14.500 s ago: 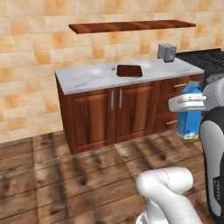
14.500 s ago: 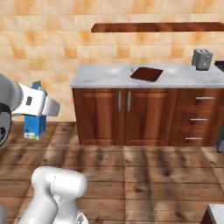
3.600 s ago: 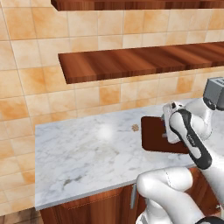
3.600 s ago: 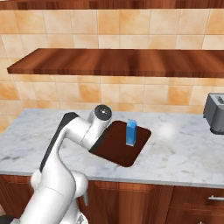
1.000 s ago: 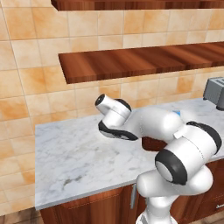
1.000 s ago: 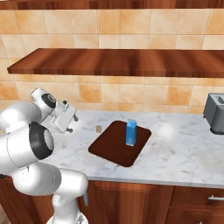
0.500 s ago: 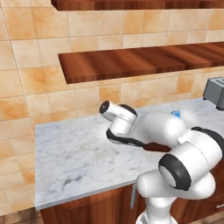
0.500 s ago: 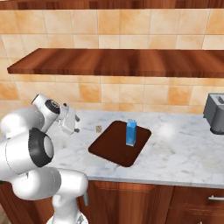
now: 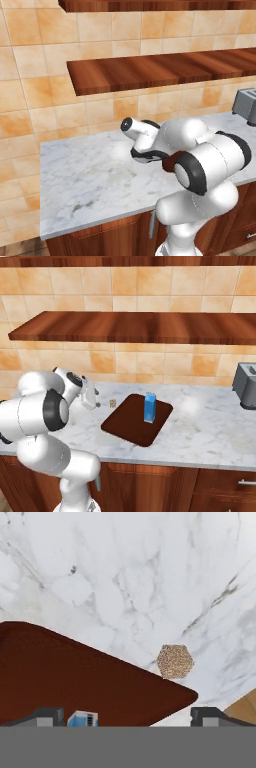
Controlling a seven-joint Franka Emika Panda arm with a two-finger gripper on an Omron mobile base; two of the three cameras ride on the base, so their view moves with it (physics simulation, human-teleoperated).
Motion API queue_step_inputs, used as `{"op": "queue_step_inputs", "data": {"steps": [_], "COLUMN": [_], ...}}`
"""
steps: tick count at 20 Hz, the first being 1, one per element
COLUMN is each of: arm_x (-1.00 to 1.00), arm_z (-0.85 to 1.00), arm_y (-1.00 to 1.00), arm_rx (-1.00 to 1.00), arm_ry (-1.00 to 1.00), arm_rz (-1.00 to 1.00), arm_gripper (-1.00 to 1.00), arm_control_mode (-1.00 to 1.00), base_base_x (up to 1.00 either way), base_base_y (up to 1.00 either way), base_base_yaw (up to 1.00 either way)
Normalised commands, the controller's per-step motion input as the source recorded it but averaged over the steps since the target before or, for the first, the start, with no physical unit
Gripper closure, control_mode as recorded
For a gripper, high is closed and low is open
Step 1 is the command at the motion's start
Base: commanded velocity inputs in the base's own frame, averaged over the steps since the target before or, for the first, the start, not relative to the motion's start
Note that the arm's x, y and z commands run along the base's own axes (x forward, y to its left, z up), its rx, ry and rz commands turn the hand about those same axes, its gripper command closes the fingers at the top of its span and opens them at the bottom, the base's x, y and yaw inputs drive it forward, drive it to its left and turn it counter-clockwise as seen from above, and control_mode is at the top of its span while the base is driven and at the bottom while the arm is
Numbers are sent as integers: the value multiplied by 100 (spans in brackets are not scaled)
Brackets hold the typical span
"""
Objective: Take out the milk from the fridge and place it on the tray on the counter. Then take the sugar cube near the tray and place it in the tray.
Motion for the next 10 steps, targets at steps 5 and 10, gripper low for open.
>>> {"op": "queue_step_inputs", "data": {"steps": [5, 10], "arm_x": [60, 39], "arm_z": [-27, -29], "arm_y": [0, 0], "arm_rx": [-1, -1], "arm_ry": [4, 0], "arm_rz": [0, -1], "arm_gripper": [-100, -100], "arm_control_mode": [-100, -100], "base_base_x": [0, 0], "base_base_y": [0, 0], "base_base_yaw": [0, 0]}}
